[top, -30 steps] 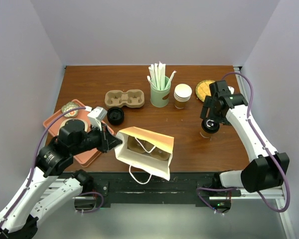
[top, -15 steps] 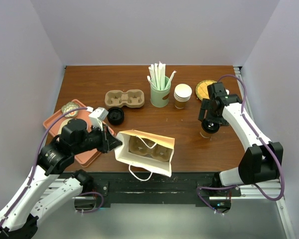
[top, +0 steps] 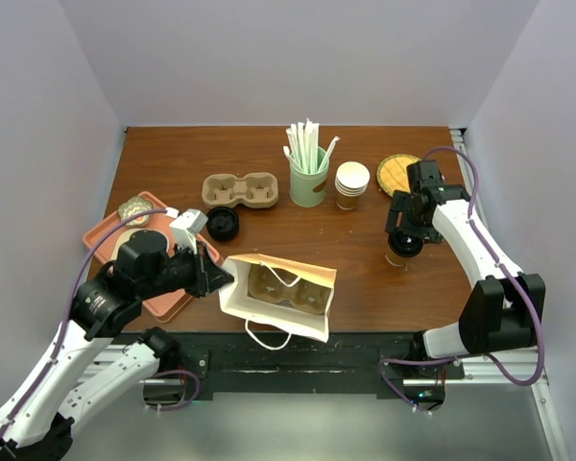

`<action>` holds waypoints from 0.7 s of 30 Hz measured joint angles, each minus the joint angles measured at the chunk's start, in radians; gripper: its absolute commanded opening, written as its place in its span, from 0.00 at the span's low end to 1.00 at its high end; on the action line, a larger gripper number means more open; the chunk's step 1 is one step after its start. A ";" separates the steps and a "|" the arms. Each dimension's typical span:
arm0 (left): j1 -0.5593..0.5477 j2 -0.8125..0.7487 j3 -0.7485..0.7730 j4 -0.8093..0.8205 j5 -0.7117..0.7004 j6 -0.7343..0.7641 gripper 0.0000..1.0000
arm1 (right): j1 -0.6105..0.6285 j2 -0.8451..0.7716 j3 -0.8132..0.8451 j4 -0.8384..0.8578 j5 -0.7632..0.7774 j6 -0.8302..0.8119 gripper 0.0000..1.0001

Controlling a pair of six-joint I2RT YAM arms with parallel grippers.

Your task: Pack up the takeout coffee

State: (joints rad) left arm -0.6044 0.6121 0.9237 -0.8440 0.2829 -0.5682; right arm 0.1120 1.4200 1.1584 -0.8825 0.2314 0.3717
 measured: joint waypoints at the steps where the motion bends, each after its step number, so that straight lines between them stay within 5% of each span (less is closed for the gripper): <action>1: 0.000 0.000 0.000 -0.002 0.000 0.000 0.00 | 0.000 0.000 -0.007 0.003 -0.007 0.000 0.87; 11: 0.000 0.011 0.029 -0.011 -0.006 0.000 0.00 | -0.002 0.000 -0.038 0.034 -0.027 -0.006 0.79; 19: 0.000 0.015 0.030 -0.012 -0.009 0.000 0.00 | -0.003 0.000 -0.050 0.045 -0.039 -0.017 0.44; 21: 0.000 0.020 0.032 -0.013 -0.016 -0.001 0.00 | -0.004 0.000 -0.047 0.045 -0.041 -0.024 0.43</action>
State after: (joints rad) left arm -0.6044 0.6323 0.9554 -0.8574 0.2672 -0.5694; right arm 0.1078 1.4200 1.1114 -0.8375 0.1902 0.3481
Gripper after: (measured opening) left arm 0.014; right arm 0.640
